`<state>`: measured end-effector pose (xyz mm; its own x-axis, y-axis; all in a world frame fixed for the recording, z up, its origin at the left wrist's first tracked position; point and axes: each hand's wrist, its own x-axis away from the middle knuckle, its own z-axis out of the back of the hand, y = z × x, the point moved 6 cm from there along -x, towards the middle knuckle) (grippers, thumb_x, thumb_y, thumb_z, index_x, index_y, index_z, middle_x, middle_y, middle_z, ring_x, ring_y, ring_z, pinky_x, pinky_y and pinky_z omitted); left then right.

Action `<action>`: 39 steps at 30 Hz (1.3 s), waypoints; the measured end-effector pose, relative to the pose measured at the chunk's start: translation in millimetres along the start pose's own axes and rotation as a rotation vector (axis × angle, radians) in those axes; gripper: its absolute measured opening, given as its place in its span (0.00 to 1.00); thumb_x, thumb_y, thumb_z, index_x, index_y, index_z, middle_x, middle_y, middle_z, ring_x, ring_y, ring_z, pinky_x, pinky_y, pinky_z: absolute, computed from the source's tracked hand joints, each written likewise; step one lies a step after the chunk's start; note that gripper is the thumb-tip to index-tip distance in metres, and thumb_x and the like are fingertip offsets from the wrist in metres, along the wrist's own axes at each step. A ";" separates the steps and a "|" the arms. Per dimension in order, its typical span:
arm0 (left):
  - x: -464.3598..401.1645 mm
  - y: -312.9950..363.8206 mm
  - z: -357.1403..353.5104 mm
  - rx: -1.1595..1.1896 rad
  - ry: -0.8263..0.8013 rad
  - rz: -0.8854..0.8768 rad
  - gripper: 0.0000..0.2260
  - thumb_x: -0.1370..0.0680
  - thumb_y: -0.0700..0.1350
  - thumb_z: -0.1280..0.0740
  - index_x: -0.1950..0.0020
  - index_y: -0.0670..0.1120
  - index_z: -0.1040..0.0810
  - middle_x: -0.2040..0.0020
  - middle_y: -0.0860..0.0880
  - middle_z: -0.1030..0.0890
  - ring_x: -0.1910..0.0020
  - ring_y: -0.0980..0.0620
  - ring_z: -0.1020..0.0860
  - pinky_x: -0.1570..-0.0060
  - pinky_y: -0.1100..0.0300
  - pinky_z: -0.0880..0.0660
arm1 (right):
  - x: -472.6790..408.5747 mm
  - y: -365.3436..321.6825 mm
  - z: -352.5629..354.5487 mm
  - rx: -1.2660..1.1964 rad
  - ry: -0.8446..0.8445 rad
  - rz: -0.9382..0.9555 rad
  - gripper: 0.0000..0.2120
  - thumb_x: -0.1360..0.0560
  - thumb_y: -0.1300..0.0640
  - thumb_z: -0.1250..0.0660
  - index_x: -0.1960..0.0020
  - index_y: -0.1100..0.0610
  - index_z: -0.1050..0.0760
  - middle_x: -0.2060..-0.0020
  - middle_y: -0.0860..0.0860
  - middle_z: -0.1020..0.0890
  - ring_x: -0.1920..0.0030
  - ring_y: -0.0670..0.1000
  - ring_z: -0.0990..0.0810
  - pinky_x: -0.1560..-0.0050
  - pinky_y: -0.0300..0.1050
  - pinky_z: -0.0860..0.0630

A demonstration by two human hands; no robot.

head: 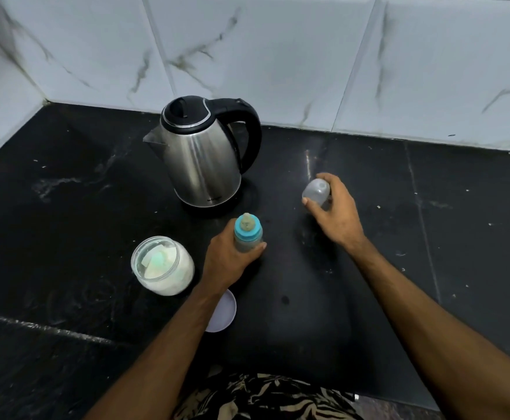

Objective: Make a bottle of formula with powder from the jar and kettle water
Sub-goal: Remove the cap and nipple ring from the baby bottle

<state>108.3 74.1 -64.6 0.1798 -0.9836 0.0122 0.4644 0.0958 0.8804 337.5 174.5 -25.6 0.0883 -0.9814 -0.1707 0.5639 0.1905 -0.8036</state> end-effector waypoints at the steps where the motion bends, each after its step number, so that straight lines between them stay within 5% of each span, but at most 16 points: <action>1: 0.1 -0.2 -0.4 0.002 0.000 -0.002 0.28 0.32 0.52 0.22 0.35 0.50 0.26 0.43 0.55 0.19 0.45 0.59 0.21 0.42 0.61 0.24 | 2.4 9.8 1.7 0.023 0.007 -0.022 0.24 0.27 0.52 0.27 0.35 0.53 0.29 0.41 0.49 0.22 0.43 0.49 0.23 0.41 0.54 0.23; 13: 0.7 -1.1 -0.3 0.003 0.007 -0.008 0.28 0.32 0.51 0.22 0.35 0.49 0.26 0.43 0.56 0.20 0.45 0.59 0.21 0.45 0.67 0.26 | 17.4 54.0 2.4 0.227 -0.020 -0.123 0.23 0.26 0.50 0.29 0.35 0.53 0.31 0.41 0.53 0.23 0.42 0.54 0.25 0.44 0.52 0.24; 20: 1.5 -0.6 -1.9 0.013 0.002 -0.002 0.28 0.31 0.49 0.22 0.34 0.49 0.28 0.43 0.56 0.22 0.45 0.59 0.22 0.44 0.67 0.26 | 24.7 35.2 5.1 0.151 0.046 -0.122 0.34 0.26 0.46 0.28 0.26 0.54 0.38 0.30 0.52 0.32 0.30 0.52 0.33 0.30 0.56 0.32; 23: 2.0 -1.7 -1.6 0.008 0.010 0.007 0.29 0.31 0.50 0.22 0.33 0.48 0.28 0.41 0.55 0.21 0.44 0.58 0.22 0.42 0.64 0.26 | 38.0 -11.9 -1.3 0.048 0.132 0.009 0.30 0.25 0.45 0.29 0.29 0.54 0.34 0.33 0.50 0.29 0.33 0.50 0.30 0.32 0.53 0.31; 26: 1.5 -3.9 -0.1 0.002 0.009 0.028 0.25 0.31 0.51 0.23 0.37 0.51 0.25 0.46 0.58 0.19 0.48 0.63 0.21 0.47 0.67 0.25 | 59.9 -62.0 -33.0 -0.073 -0.037 0.100 0.31 0.27 0.42 0.29 0.30 0.55 0.31 0.35 0.50 0.26 0.35 0.46 0.28 0.34 0.40 0.30; 29: 0.5 -3.0 0.3 -0.078 -0.004 0.027 0.19 0.28 0.55 0.27 0.39 0.55 0.26 0.52 0.63 0.22 0.52 0.70 0.23 0.53 0.74 0.29 | 73.3 -82.4 -67.2 -0.104 -0.184 0.130 0.34 0.29 0.42 0.26 0.29 0.56 0.31 0.35 0.50 0.25 0.35 0.45 0.26 0.34 0.40 0.29; 33: -0.8 -5.8 -1.3 -0.122 0.017 0.011 0.19 0.25 0.52 0.30 0.35 0.53 0.26 0.46 0.58 0.20 0.47 0.60 0.21 0.48 0.68 0.26 | 72.7 -78.5 -89.8 -0.078 -0.185 0.059 0.31 0.30 0.43 0.25 0.32 0.55 0.28 0.39 0.49 0.21 0.40 0.47 0.23 0.37 0.48 0.25; 39: -2.0 -4.8 1.3 -0.082 0.013 -0.031 0.21 0.26 0.49 0.29 0.34 0.50 0.26 0.42 0.53 0.18 0.44 0.55 0.20 0.43 0.57 0.23 | 67.9 -83.3 -85.7 -0.122 -0.111 0.165 0.19 0.28 0.49 0.24 0.41 0.55 0.23 0.51 0.40 0.21 0.49 0.37 0.25 0.38 0.40 0.29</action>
<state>104.5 75.4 -68.3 0.1749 -0.9844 -0.0210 0.5397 0.0780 0.8383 226.2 94.2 -19.1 0.2643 -0.9322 -0.2474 0.4319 0.3438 -0.8339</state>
